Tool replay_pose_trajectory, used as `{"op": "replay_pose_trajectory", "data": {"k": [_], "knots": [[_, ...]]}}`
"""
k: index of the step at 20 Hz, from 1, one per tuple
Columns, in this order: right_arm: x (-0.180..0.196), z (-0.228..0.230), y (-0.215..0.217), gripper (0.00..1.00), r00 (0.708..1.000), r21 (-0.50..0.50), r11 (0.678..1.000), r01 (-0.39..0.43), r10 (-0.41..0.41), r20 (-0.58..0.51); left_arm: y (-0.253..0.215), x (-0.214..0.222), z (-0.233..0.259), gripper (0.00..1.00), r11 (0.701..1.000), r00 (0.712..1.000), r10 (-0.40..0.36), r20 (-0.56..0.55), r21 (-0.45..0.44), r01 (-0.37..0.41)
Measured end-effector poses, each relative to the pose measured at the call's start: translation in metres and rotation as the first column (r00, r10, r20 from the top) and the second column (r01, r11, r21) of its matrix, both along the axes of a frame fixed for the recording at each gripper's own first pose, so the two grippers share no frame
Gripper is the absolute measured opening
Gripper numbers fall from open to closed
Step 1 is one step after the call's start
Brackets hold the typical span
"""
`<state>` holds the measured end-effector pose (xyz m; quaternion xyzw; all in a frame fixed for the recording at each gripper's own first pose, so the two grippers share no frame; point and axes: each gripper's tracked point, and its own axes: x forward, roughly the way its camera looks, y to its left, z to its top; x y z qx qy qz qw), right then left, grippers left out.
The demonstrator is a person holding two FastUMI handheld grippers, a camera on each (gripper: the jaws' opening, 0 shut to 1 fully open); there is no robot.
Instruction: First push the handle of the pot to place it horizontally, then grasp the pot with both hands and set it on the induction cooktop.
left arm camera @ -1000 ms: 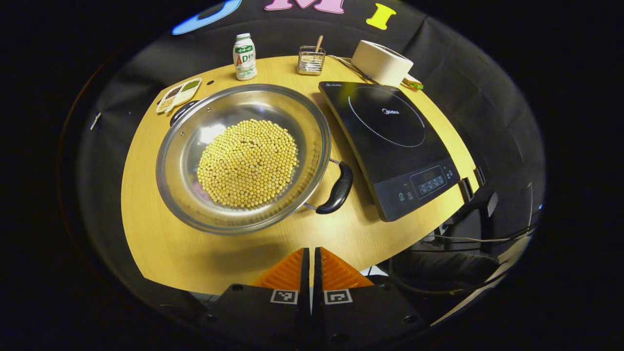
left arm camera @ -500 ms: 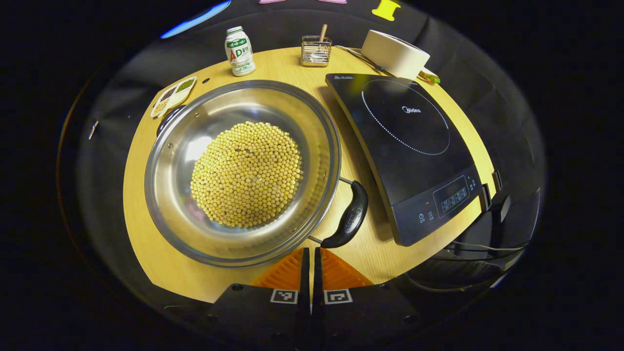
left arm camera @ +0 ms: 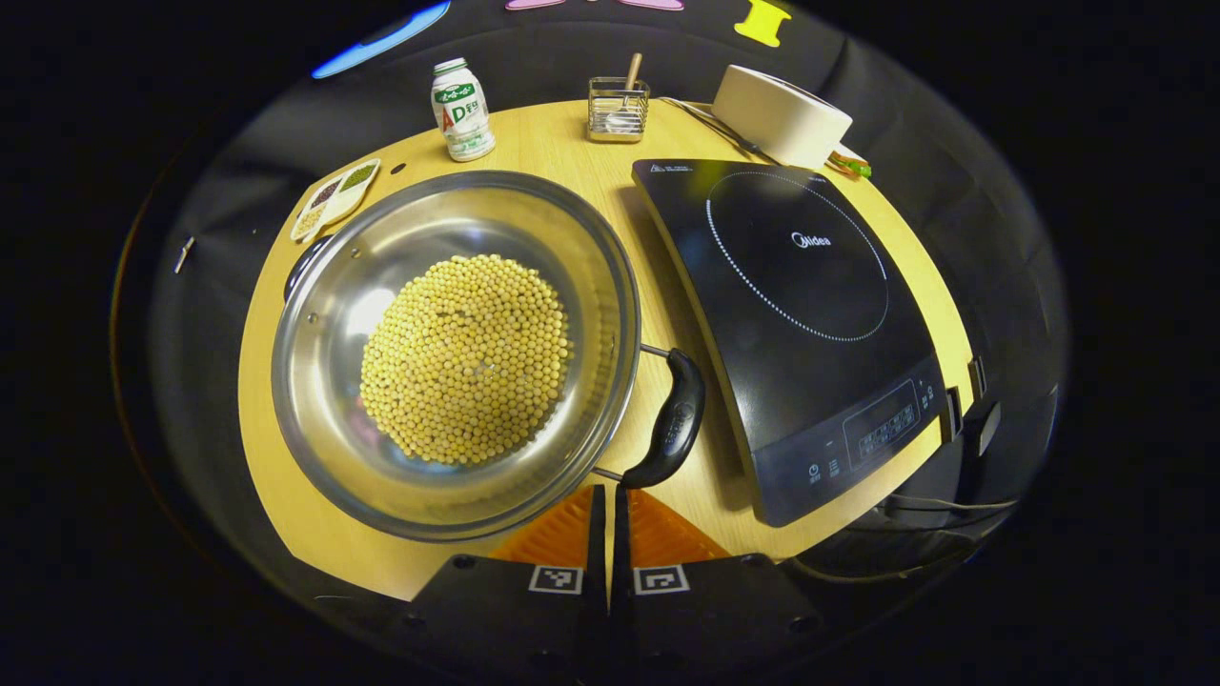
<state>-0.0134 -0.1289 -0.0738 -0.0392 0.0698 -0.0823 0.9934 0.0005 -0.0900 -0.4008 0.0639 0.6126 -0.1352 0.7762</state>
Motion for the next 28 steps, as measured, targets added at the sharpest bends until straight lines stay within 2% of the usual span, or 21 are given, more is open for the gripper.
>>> {"op": "replay_pose_trajectory", "data": {"k": [11,17,22,28], "knots": [[0.006,-0.016,-0.029,0.98,0.999,-0.020,0.999,0.042,-0.042,-0.032,-0.033,0.055,-0.008,0.06,1.000,0.998,-0.002,0.066,0.024,0.000],[0.012,-0.025,-0.036,0.97,0.997,-0.044,0.997,0.059,-0.061,-0.053,-0.045,0.091,-0.015,0.05,0.999,0.996,0.035,0.088,0.013,-0.036],[0.012,-0.036,-0.042,0.98,0.993,-0.059,0.996,0.070,-0.075,-0.086,-0.053,0.120,-0.024,0.05,0.999,0.994,0.035,0.105,0.020,-0.038],[0.018,-0.042,-0.043,0.98,0.991,-0.065,0.995,0.077,-0.083,-0.103,-0.057,0.127,-0.023,0.05,0.999,0.989,0.053,0.138,-0.003,-0.053]]}}
